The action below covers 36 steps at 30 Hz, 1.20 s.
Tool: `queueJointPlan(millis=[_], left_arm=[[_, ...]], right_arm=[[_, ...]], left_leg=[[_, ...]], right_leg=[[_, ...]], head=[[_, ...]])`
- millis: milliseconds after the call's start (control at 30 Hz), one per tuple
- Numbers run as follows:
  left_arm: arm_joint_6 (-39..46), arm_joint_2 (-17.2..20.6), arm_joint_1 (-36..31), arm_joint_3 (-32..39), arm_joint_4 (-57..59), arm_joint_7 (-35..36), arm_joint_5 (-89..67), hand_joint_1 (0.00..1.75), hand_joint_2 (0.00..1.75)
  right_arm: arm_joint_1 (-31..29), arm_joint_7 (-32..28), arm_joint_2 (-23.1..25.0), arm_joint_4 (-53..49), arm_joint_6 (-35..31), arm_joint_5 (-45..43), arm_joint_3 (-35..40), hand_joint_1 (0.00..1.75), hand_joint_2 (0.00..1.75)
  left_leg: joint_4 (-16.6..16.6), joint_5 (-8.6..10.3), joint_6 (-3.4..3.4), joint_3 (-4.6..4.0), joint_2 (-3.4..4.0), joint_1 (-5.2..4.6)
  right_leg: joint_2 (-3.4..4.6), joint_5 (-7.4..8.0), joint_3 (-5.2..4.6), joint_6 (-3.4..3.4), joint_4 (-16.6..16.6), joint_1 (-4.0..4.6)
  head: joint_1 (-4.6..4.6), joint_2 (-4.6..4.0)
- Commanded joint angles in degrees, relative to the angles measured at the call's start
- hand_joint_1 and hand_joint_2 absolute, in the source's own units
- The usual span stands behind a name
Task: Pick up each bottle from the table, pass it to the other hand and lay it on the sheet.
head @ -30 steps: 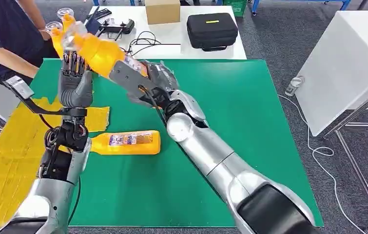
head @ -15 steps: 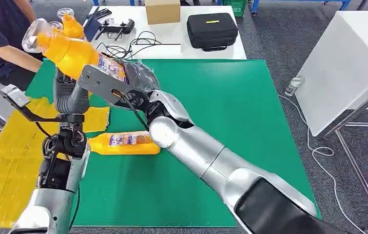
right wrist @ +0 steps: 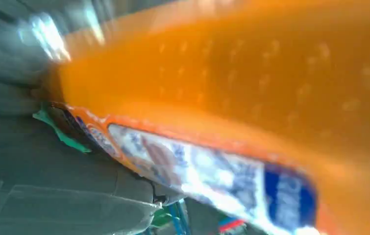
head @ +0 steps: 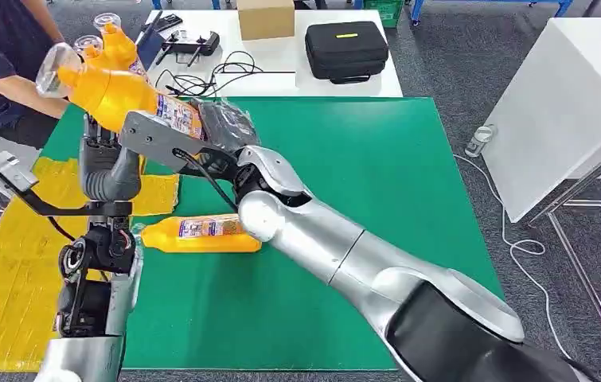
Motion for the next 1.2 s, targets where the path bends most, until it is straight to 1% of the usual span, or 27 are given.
queueJointPlan(millis=[33, 133, 167, 233, 267, 367, 467, 500, 700, 833, 867, 900, 1033, 1200], left_arm=[[0.21, -0.92, -1.63, -2.57, -2.02, 0.7, -0.24, 0.0, 1.75], [0.4, -1.09, -1.49, -2.82, -2.71, 1.2, -0.28, 0.0, 1.75], [0.28, -1.27, -1.33, -3.33, -3.3, 1.65, -0.4, 0.0, 1.75], [0.32, -1.59, -1.42, -4.22, -3.67, 2.39, -0.54, 0.0, 1.75], [0.44, -1.69, -1.59, -4.58, -3.64, 2.56, -0.54, 0.0, 1.75], [0.46, -2.06, -2.67, -5.68, -2.54, 3.32, -0.38, 0.0, 1.75], [0.63, -2.21, -3.69, -5.92, -1.45, 3.57, -0.16, 0.0, 1.75], [0.57, -2.3, -4.09, -5.94, -1.03, 3.7, -0.01, 0.0, 1.75], [0.5, -2.39, -4.29, -5.98, -0.97, 3.75, 0.05, 0.0, 1.75], [-0.33, -2.5, -5.54, -6.56, 1.03, 4.13, 0.08, 0.0, 1.75], [-0.4, -2.48, -6.05, -6.76, 1.76, 4.12, -0.01, 0.0, 1.75], [-0.36, -2.48, -6.56, -6.89, 2.52, 4.08, -0.09, 0.0, 1.75], [0.03, -2.42, -7.41, -6.78, 2.73, 3.56, -0.16, 0.0, 1.75], [0.29, -2.47, -6.03, -6.34, -0.4, 3.91, -0.12, 0.0, 1.75]], right_arm=[[-1.93, 0.0, 0.26, 4.66, 0.32, 0.02, 4.01, 1.75, 1.75], [-2.03, 0.41, 0.26, 5.17, -0.02, 0.26, 3.81, 1.75, 1.75], [-2.12, 0.37, 0.26, 5.87, -0.07, 0.11, 3.2, 1.75, 1.75], [-2.28, 0.03, 0.26, 6.78, 0.13, 0.33, 2.58, 1.75, 1.75], [-2.3, -0.1, 0.26, 6.9, 0.32, 0.45, 2.3, 1.75, 1.75], [-2.1, 0.25, 0.26, 6.26, 0.56, 1.05, 1.99, 1.75, 1.75], [-2.09, 0.62, 0.26, 5.59, 0.47, 1.4, 1.76, 1.75, 1.75], [-2.08, 0.79, 0.26, 5.29, 0.46, 1.52, 1.7, 1.75, 1.75], [-2.1, 0.85, 0.26, 5.21, 0.44, 1.58, 1.71, 1.75, 1.75], [-1.84, 0.69, 0.26, 3.69, 0.41, 2.51, 1.9, 1.75, 1.75], [-1.61, 0.79, 0.26, 2.72, 0.72, 2.67, 2.29, 1.75, 1.75], [-1.29, 1.02, 0.26, 1.38, 0.99, 2.71, 2.75, 1.75, 1.75], [1.01, 3.03, 0.26, -5.46, 2.27, 2.79, 7.59, 1.75, 1.75], [4.02, 4.24, 0.26, -8.11, 2.97, 1.63, 12.2, 1.75, 1.75]], left_leg=[[0.02, -0.04, -0.03, 0.06, 0.01, 0.04], [0.02, -0.05, -0.07, 0.13, -0.11, 0.06], [0.01, -0.02, -0.04, 0.05, -0.07, 0.03], [0.07, -0.08, -0.08, 0.14, -0.13, 0.08], [0.06, -0.05, -0.05, 0.07, -0.11, 0.07], [0.09, -0.06, -0.06, 0.1, -0.18, 0.07], [0.05, 0.0, -0.03, 0.01, -0.11, 0.04], [0.09, -0.04, -0.05, 0.06, -0.18, 0.08], [0.04, 0.0, -0.03, 0.03, -0.09, 0.03], [0.09, -0.03, -0.07, 0.1, -0.18, 0.08], [0.04, 0.01, -0.03, 0.02, -0.1, 0.04], [0.08, -0.03, -0.06, 0.09, -0.17, 0.07], [0.07, -0.06, -0.07, 0.14, -0.11, 0.1], [-0.03, -0.05, -0.05, 0.18, 0.02, 0.07]], right_leg=[[-0.05, -0.03, 0.08, 0.02, -0.01, 0.04], [-0.23, -0.09, 0.19, 0.02, -0.02, 0.06], [-0.14, -0.04, 0.08, 0.01, -0.01, 0.04], [-0.25, -0.12, 0.22, 0.03, 0.01, 0.09], [-0.22, -0.07, 0.13, 0.03, -0.01, 0.08], [-0.32, -0.11, 0.19, 0.04, 0.02, 0.08], [-0.21, -0.04, 0.05, 0.03, -0.01, 0.05], [-0.32, -0.09, 0.15, 0.04, 0.01, 0.09], [-0.2, -0.04, 0.05, 0.02, 0.0, 0.04], [-0.34, -0.1, 0.17, 0.03, 0.0, 0.1], [-0.21, -0.03, 0.04, 0.02, -0.02, 0.05], [-0.31, -0.09, 0.14, 0.03, 0.01, 0.08], [-0.27, -0.1, 0.2, 0.03, -0.02, 0.12], [-0.07, -0.06, 0.18, 0.02, -0.07, 0.08]], head=[[-0.07, 0.0], [-0.04, 0.0], [-0.07, 0.0], [-0.07, -0.02], [-0.09, 0.0], [-0.07, -0.02], [-0.09, 0.0], [-0.07, 0.0], [-0.09, 0.0], [-0.07, 0.0], [-0.09, -0.02], [-0.07, -0.02], [-0.07, 0.0], [-0.11, -0.02]])
